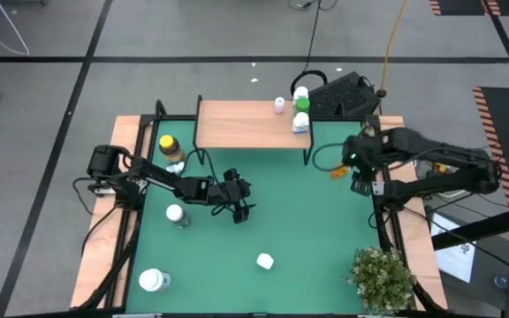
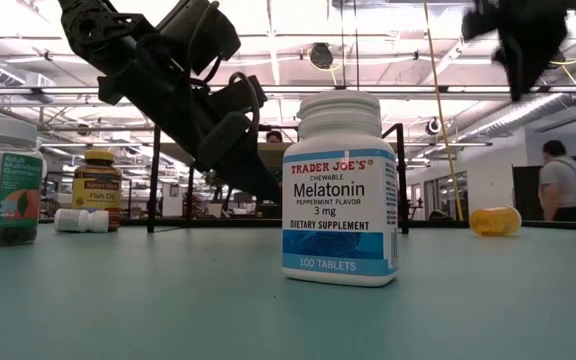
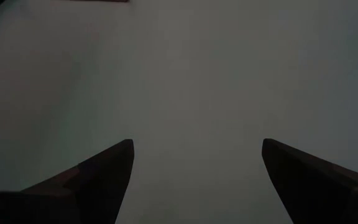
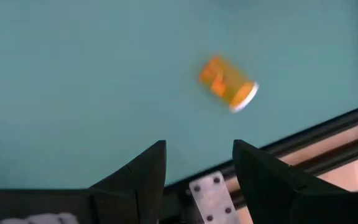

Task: Pick and place medicine bottles onto shelf by color
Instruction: Put the orange pill bottle on the shelf

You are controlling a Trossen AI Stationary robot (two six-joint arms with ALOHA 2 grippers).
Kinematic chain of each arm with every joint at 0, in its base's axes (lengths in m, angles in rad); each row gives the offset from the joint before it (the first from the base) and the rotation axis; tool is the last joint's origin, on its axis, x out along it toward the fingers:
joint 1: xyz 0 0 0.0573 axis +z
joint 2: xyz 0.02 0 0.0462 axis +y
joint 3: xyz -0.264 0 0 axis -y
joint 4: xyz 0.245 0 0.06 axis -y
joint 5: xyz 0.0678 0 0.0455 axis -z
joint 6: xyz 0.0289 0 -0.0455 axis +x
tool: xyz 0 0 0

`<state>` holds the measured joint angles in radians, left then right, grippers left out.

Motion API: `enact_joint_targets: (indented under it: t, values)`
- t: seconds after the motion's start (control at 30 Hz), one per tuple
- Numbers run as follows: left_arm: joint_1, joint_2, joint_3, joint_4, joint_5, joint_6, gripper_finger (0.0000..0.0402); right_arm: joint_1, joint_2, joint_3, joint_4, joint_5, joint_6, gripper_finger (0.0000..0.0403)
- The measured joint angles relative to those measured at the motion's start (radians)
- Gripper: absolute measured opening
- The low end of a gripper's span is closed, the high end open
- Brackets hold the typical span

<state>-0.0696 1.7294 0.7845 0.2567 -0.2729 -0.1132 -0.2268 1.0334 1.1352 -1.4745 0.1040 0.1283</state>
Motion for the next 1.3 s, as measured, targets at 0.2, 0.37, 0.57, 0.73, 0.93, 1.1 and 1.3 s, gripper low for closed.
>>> enact_joint_targets:
  t: [0.2, 0.37, 0.57, 0.73, 0.93, 1.1, 1.3]
  values:
    - [0.002, 0.0, 0.0, 0.024, 0.0, 0.031, 0.0356, 0.0, 0.041, -0.217, 0.1, 0.037, -0.048, 0.0181]
    - [0.003, 0.0, 0.0, 0.041, 0.001, 0.065, 0.0356, 0.0, 0.094, -0.285, 0.205, 0.109, -0.117, 0.0182]
    - [0.003, 0.0, 0.0, 0.046, 0.001, 0.099, 0.0356, 0.0, 0.142, -0.325, 0.433, 0.135, -0.252, 0.0182]
    - [0.003, 0.0, 0.0, 0.047, 0.001, 0.108, 0.0356, -0.001, 0.202, -0.341, 0.475, 0.136, -0.358, 0.0182]
    - [0.003, 0.0, 0.0, 0.047, 0.001, 0.118, 0.0356, -0.001, 0.268, -0.343, 0.455, 0.19, -0.444, 0.0182]
    - [0.003, 0.0, 0.0, 0.047, 0.001, 0.119, 0.0356, -0.001, 0.311, -0.343, 0.484, 0.267, -0.505, 0.0182]
    - [0.003, 0.0, 0.0, 0.047, 0.002, 0.119, 0.0356, -0.002, 0.355, -0.343, 0.535, 0.259, -0.537, 0.0182]
